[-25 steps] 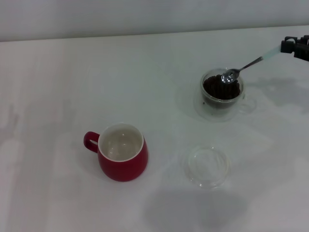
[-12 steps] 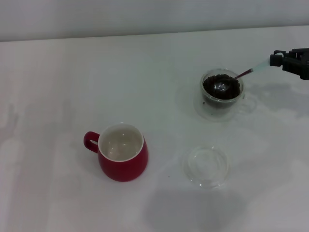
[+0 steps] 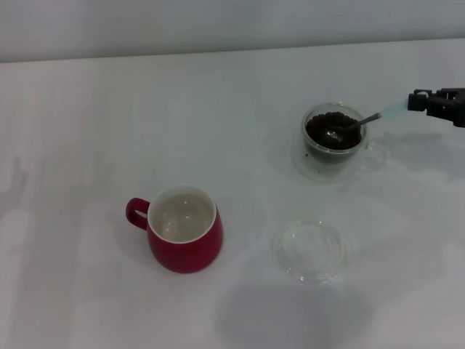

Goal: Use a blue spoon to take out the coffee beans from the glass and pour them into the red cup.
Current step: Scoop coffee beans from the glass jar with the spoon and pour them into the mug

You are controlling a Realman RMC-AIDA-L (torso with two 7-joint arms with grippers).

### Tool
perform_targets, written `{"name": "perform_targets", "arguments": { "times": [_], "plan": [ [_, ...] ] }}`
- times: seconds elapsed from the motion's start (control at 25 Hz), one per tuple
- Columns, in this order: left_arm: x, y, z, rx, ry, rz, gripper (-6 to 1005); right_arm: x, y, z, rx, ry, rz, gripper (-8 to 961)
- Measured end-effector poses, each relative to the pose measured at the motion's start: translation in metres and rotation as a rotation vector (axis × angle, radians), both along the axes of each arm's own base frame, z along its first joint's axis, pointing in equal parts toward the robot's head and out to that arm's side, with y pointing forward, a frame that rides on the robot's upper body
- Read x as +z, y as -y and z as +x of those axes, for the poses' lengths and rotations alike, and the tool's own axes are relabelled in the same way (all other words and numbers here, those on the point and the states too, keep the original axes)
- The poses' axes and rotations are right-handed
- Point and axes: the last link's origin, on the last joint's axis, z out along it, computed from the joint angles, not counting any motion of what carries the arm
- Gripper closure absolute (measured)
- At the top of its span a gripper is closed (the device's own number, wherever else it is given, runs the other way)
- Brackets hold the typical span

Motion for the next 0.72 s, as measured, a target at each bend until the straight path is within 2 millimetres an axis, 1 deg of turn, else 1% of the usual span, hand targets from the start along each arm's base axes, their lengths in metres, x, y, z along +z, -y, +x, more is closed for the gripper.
{"name": "perform_targets", "arguments": {
  "times": [0.36,0.72],
  "plan": [
    [-0.0003,0.0005,-0.0003,-0.002,-0.005,-0.005,107,0.0014,0.0036,0.0045,-0.12,-0.065,-0.036,807],
    [0.0007,-0.0002,-0.0004,-0.002,-0.011,-0.003,107,0.0028,0.0037,0.0056,-0.197,-0.113,-0.056,808]
  ]
}}
